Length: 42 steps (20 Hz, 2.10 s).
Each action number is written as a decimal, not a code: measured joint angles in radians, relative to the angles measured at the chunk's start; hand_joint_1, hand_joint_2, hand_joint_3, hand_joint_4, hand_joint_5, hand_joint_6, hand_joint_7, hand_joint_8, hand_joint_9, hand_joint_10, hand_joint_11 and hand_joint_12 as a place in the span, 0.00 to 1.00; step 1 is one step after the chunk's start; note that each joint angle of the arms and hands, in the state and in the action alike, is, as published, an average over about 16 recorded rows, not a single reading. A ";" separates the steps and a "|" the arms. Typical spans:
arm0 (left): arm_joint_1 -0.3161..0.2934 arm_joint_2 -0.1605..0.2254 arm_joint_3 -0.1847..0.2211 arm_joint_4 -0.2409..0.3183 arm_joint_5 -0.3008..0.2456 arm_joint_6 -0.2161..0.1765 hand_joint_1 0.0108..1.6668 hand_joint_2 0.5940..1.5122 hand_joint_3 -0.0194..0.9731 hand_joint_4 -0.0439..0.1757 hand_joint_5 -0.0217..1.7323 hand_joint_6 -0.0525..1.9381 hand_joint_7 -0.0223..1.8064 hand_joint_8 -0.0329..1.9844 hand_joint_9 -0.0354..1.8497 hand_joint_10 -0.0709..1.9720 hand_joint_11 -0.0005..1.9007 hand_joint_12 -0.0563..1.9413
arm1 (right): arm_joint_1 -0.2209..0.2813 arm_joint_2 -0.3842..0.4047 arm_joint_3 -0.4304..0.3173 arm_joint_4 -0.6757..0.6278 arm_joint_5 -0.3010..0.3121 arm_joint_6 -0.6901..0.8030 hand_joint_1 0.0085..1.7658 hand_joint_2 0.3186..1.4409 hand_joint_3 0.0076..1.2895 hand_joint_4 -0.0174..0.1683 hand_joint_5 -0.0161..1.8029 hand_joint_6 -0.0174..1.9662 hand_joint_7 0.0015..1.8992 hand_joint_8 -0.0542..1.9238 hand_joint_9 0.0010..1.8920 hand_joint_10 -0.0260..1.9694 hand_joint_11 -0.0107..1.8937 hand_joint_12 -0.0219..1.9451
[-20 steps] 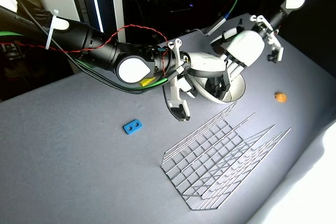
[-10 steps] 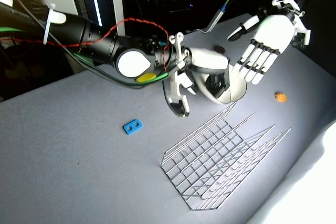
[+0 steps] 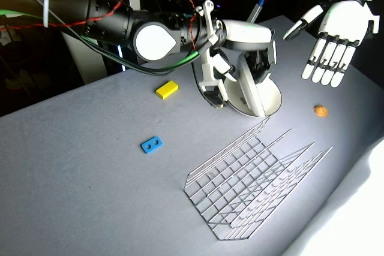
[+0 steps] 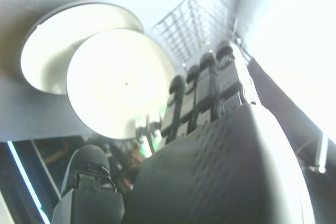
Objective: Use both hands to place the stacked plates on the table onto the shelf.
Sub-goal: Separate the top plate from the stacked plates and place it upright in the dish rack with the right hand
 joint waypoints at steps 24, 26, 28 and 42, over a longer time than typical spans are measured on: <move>0.006 0.009 0.004 0.045 0.056 -0.041 0.00 0.56 0.04 0.21 0.03 0.03 0.02 0.02 0.03 0.04 0.01 0.03 | 0.285 0.254 -0.049 -0.512 -0.030 1.121 0.68 0.58 0.01 0.07 0.49 0.51 0.58 0.47 0.75 0.01 0.55 0.54; 0.007 0.010 0.002 0.056 0.058 -0.041 0.00 0.56 0.04 0.21 0.03 0.03 0.02 0.02 0.03 0.04 0.01 0.03 | 0.303 0.262 -0.037 -0.501 -0.051 1.173 0.68 0.58 0.01 0.07 0.49 0.51 0.58 0.47 0.75 0.01 0.55 0.54; 0.007 0.010 -0.001 0.065 0.060 -0.041 0.00 0.56 0.04 0.21 0.03 0.03 0.02 0.02 0.03 0.04 0.01 0.03 | 0.318 0.269 -0.026 -0.469 -0.076 1.193 0.68 0.59 0.01 0.06 0.48 0.51 0.58 0.47 0.75 0.01 0.55 0.53; 0.011 0.013 -0.020 0.099 0.065 -0.041 0.00 0.55 0.04 0.21 0.03 0.03 0.02 0.02 0.03 0.04 0.01 0.03 | 0.346 0.301 0.084 -0.203 -0.220 1.153 0.68 0.60 0.01 0.05 0.49 0.51 0.59 0.47 0.75 0.01 0.56 0.54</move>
